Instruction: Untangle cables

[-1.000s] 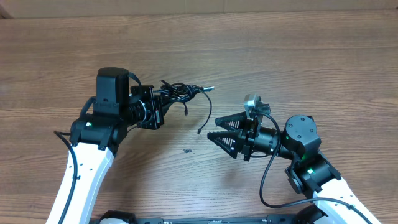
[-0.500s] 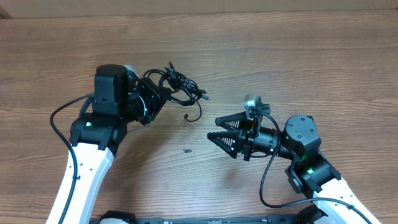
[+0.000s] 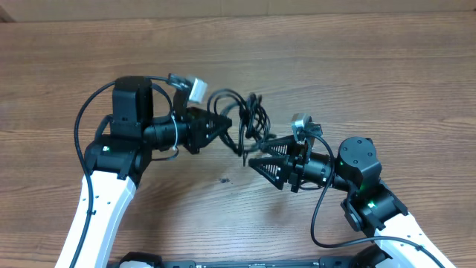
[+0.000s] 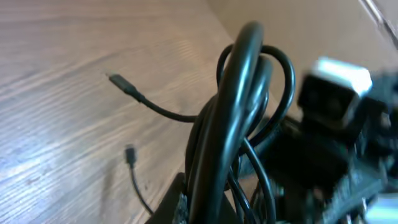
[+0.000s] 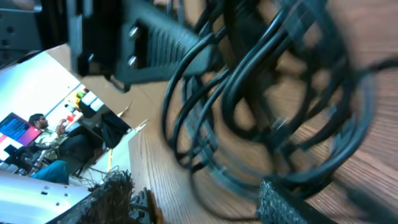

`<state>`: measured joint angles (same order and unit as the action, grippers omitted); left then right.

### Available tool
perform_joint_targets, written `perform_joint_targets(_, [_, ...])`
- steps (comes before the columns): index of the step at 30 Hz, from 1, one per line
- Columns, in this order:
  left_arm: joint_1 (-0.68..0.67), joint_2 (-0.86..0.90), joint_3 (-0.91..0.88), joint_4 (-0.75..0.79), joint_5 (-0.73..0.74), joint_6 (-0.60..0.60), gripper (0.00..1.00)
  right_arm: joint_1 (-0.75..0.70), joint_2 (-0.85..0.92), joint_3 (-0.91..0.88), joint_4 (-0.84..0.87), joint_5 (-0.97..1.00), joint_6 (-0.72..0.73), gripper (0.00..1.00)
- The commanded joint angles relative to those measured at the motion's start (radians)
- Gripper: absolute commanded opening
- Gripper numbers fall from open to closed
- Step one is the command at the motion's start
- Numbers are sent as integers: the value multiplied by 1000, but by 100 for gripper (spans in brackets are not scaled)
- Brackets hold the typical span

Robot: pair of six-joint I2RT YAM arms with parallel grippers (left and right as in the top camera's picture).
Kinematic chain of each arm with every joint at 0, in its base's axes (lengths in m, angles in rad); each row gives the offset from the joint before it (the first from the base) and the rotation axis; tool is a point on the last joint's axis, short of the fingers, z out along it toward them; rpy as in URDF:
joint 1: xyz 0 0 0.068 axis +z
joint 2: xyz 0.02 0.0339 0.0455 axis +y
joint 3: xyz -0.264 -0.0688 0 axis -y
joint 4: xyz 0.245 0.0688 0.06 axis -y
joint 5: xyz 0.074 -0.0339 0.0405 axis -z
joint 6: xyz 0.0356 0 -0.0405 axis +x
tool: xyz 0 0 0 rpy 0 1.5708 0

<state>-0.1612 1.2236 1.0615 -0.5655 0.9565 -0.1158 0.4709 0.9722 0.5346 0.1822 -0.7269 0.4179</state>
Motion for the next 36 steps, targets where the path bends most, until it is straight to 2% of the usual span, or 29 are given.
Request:
perform_joint_targets(1, [6, -8, 23, -69, 87, 275, 4, -29, -14, 11, -16, 18, -7, 68])
perform_joint_targets(6, [6, -8, 23, -138, 88, 399, 4, -49, -14, 11, -47, 19, -34, 83])
perform_joint_targets(9, [6, -8, 23, -143, 121, 409, 4, -51, -14, 11, -58, 19, -74, 87])
perform_joint_targets(13, [6, -8, 23, -164, 167, 417, 4, -55, -14, 11, -65, 19, -110, 89])
perform_joint_targets(16, [5, -8, 23, -233, 189, 484, 4, -55, -14, 11, -65, 30, -136, 90])
perform_joint_targets(19, [5, -8, 23, -266, 190, 495, 4, -55, -14, 11, -65, 30, -140, 92])
perform_joint_targets(24, [4, -8, 23, -264, 283, 530, 4, -54, -14, 11, -56, 2, -139, 88])
perform_joint_targets(26, [4, -8, 23, -252, 305, 538, 4, -54, -14, 11, -42, -25, -139, 83])
perform_joint_targets(27, [4, -8, 23, -242, 305, 538, 4, -54, -14, 11, -26, -53, -139, 75])
perform_joint_targets(29, [4, -8, 23, -238, 304, 538, 4, -54, -14, 11, -15, -73, -139, 66])
perform_joint_targets(30, [4, -8, 23, -238, 299, 538, 4, -54, -14, 11, -12, -84, -139, 53])
perform_joint_targets(33, [4, -8, 23, -230, 289, 538, 4, -54, -14, 11, -12, -87, -138, 31])
perform_joint_targets(35, [4, -8, 23, -219, 272, 538, 4, -54, -14, 11, -12, -87, -138, 13])
perform_joint_targets(36, [4, -8, 23, -214, 257, 538, 7, -54, -14, 11, -12, -87, -138, 6])
